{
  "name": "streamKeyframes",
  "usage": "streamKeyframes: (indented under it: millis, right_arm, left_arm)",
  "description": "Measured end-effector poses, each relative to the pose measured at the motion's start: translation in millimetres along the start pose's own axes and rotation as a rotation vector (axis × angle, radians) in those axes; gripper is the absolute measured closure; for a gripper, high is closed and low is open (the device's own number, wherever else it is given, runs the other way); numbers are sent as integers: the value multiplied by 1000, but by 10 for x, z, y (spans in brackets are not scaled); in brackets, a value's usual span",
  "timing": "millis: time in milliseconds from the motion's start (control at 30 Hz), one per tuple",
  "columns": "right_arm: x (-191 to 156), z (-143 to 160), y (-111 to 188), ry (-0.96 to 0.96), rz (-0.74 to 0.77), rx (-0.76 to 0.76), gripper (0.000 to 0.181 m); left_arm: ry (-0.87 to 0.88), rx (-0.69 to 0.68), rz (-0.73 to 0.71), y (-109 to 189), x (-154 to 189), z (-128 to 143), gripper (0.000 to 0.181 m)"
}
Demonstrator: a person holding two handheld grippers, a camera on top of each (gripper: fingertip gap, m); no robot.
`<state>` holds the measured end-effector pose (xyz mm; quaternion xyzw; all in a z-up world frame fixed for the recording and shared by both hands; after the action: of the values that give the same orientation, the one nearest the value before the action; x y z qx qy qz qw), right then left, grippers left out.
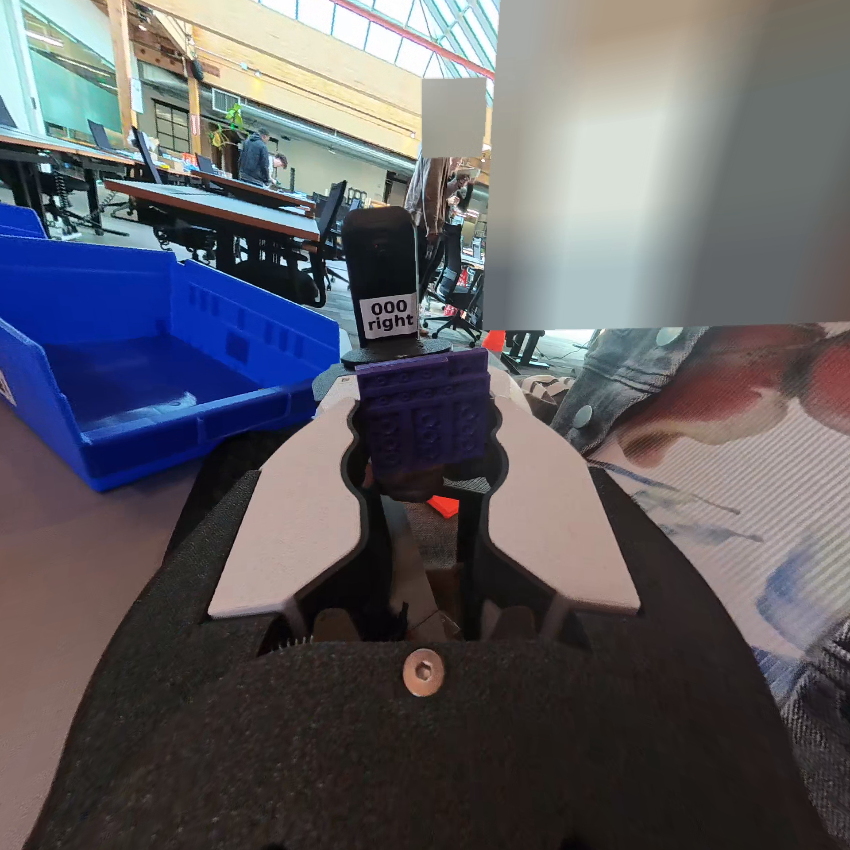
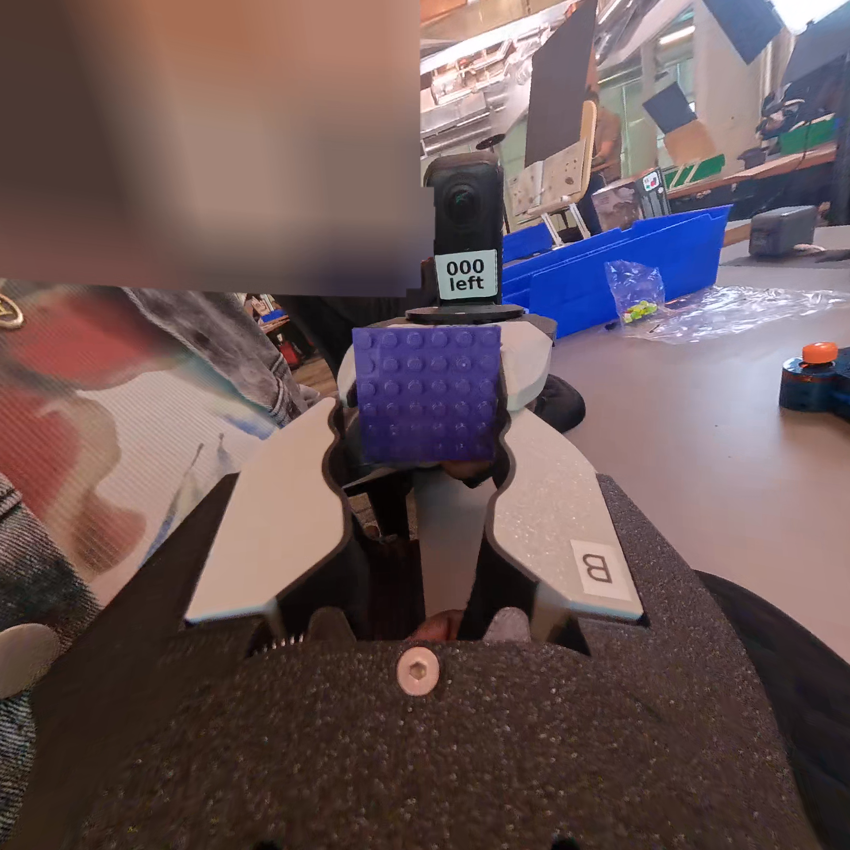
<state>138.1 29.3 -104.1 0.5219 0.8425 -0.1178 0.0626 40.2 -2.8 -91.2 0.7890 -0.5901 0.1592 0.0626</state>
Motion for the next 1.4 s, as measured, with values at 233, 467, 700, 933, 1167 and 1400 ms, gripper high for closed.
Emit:
streamKeyframes:
  millis: [233, 467, 700, 933, 1167, 1400]
  right_arm:
    - [-25, 57, 107, 112, 53, -21, 126]
    - [-23, 87, 153, 135, 102, -40, 126]
    - [-49, 99, 137, 136, 78, -49, 126]
    - [-68, 109, 136, 138, 54, -76, 126]
    - [-69, 103, 132, 129, 51, -80, 126]
    - [-30, 49, 106, 74, 40, -95, 115]
  left_arm:
    - [-106, 77, -84, 112, 44, -68, 127]
    - [-81, 39, -185, 57, 48, -54, 140]
    - [-52, 58, -145, 14, 49, -64, 145]
    - [-44, 43, -98, 5, 58, -32, 148]
    - [-39, 58, -71, 7, 42, -12, 150]
    - [-69, 17, -66, 0, 43, 21, 150]
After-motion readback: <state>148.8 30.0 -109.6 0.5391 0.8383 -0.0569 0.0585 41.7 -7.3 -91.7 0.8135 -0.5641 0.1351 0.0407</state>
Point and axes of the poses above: each gripper's, where its closed fingertips meet, y back along the fingers, z out of its underside, x = y × z across the jaws, the point moved 7 cm from there along y, back along the fingers, and after that the axes turned 5 degrees about y, right-handed, at the moved point
